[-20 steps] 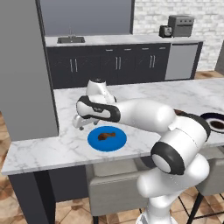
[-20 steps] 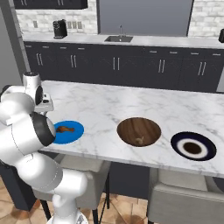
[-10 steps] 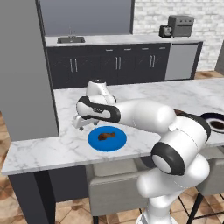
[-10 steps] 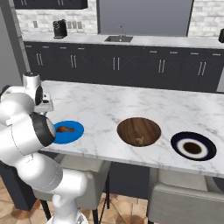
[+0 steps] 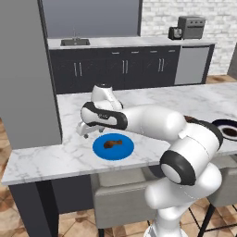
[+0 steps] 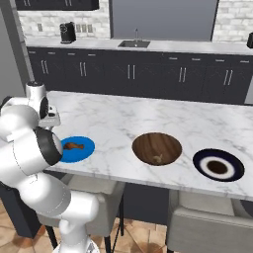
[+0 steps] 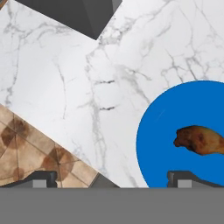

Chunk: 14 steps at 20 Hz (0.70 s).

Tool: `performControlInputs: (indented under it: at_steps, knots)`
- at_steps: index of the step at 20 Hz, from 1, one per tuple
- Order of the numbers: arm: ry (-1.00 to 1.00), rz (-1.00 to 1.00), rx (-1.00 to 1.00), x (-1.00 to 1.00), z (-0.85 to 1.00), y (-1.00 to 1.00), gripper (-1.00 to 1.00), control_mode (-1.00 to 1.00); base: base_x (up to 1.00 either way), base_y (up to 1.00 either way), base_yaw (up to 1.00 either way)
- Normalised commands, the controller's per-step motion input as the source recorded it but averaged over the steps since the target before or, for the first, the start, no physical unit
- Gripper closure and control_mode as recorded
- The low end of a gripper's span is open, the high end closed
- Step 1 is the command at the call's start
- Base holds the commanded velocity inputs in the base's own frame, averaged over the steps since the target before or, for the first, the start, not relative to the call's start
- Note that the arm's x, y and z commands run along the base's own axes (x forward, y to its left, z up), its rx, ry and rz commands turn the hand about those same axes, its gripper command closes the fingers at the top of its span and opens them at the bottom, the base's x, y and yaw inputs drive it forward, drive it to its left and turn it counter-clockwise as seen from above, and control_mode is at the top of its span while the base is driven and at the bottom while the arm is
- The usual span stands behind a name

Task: Pick the chicken drumstick and garlic from their plates and place them in the bowl. Then put the bowl in the fridge.

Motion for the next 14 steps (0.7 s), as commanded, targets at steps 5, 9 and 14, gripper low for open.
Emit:
performControlInputs:
  at_steps: [5, 9, 14]
  knots:
    - [0.0, 0.0, 0.0, 0.0, 0.0, 0.0, -1.0, -1.0, 0.0, 0.0, 0.0]
    - [0.02, -0.01, -0.04, 0.0, -0.02, 0.0, -1.0, -1.0, 0.0, 0.0, 0.0]
    - [0.22, -0.19, -0.08, 0.32, -0.12, -0.2, -1.0, -1.0, 0.0, 0.0, 0.0]
